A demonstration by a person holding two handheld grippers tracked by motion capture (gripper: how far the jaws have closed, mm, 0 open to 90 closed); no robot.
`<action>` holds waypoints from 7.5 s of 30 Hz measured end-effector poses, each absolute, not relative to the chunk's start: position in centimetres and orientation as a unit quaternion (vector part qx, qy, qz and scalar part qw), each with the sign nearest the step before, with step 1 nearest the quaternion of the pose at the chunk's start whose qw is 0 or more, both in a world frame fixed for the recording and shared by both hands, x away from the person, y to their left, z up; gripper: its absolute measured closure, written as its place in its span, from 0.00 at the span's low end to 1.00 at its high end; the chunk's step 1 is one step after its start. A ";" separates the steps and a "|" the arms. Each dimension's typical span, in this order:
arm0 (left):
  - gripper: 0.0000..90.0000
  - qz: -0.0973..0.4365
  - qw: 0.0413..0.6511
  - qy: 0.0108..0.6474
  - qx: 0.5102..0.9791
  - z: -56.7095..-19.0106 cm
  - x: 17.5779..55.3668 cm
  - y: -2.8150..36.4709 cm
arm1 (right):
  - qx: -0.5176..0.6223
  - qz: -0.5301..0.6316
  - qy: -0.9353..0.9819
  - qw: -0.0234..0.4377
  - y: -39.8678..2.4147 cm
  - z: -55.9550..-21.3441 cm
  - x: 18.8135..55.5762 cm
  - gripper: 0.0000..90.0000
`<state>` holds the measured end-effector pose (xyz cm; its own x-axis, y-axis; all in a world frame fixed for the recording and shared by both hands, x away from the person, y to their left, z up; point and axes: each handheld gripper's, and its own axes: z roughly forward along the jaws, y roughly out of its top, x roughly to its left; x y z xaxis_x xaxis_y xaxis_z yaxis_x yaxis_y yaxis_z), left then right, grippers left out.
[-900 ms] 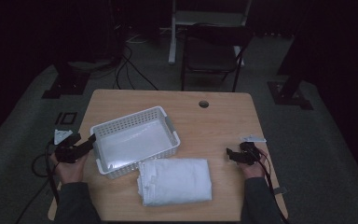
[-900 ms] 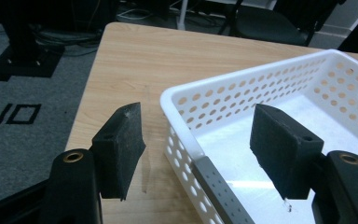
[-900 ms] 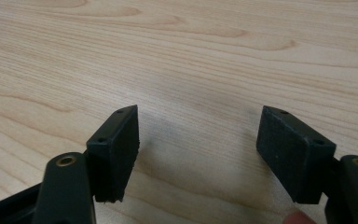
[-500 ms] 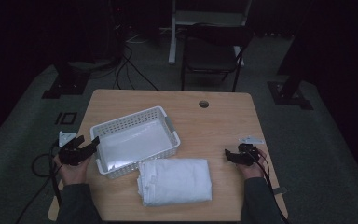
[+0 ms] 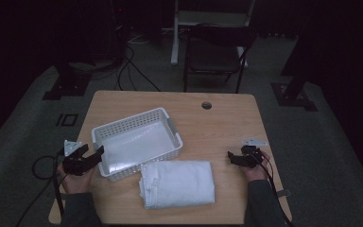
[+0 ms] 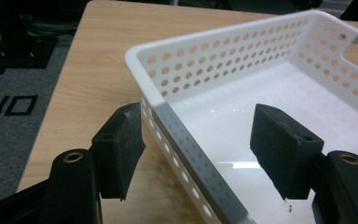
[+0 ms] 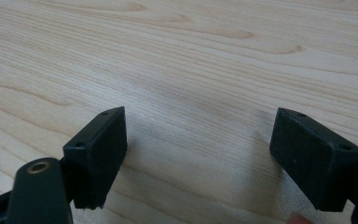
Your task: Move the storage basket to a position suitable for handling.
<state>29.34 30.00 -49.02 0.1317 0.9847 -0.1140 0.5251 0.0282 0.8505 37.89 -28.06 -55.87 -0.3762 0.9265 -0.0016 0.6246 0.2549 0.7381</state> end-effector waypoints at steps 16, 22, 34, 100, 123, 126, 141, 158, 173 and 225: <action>0.38 0.271 0.390 0.594 0.649 -50.0 27.5 28.8 | 0.508 0.331 0.763 0.222 -28.1 -55.9 38.0 0.15; 0.39 0.261 0.386 0.591 0.658 -50.2 27.4 28.2 | 0.507 0.332 0.764 0.221 -28.1 -55.9 38.0 0.16; 0.51 0.264 0.362 0.605 0.658 -50.6 27.6 27.8 | 0.517 0.326 0.759 0.223 -28.2 -55.6 38.0 0.31; 0.67 0.241 0.368 0.510 0.739 -50.3 38.9 17.4 | 0.443 0.418 0.766 0.202 -21.1 -49.5 37.8 0.72; 0.48 0.251 0.403 0.500 0.724 -48.4 36.8 18.7 | 0.439 0.417 0.765 0.221 -21.8 -48.4 36.6 0.56; 0.47 0.245 0.411 0.502 0.720 -48.2 36.0 19.2 | 0.435 0.412 0.768 0.228 -22.2 -48.2 35.7 0.53; 0.45 0.229 0.424 0.477 0.735 -47.8 31.2 19.0 | 0.423 0.411 0.779 0.212 -22.6 -49.3 31.9 0.49; 0.45 0.190 0.426 0.441 0.767 -49.0 25.7 16.7 | 0.390 0.415 0.802 0.179 -20.4 -50.6 28.6 0.49; 0.51 0.154 0.417 0.436 0.783 -50.8 22.7 16.7 | 0.381 0.410 0.815 0.149 -19.6 -52.3 26.4 0.48; 0.48 0.134 0.470 0.414 0.768 -48.9 27.5 15.2 | 0.430 0.377 0.803 0.166 -20.1 -53.5 29.4 0.46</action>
<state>27.51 15.24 -48.89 0.6211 0.7618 -0.1842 0.5109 -0.2153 0.8322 29.43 -20.12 -53.52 -0.5743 0.8166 0.0573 0.5654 0.3451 0.7491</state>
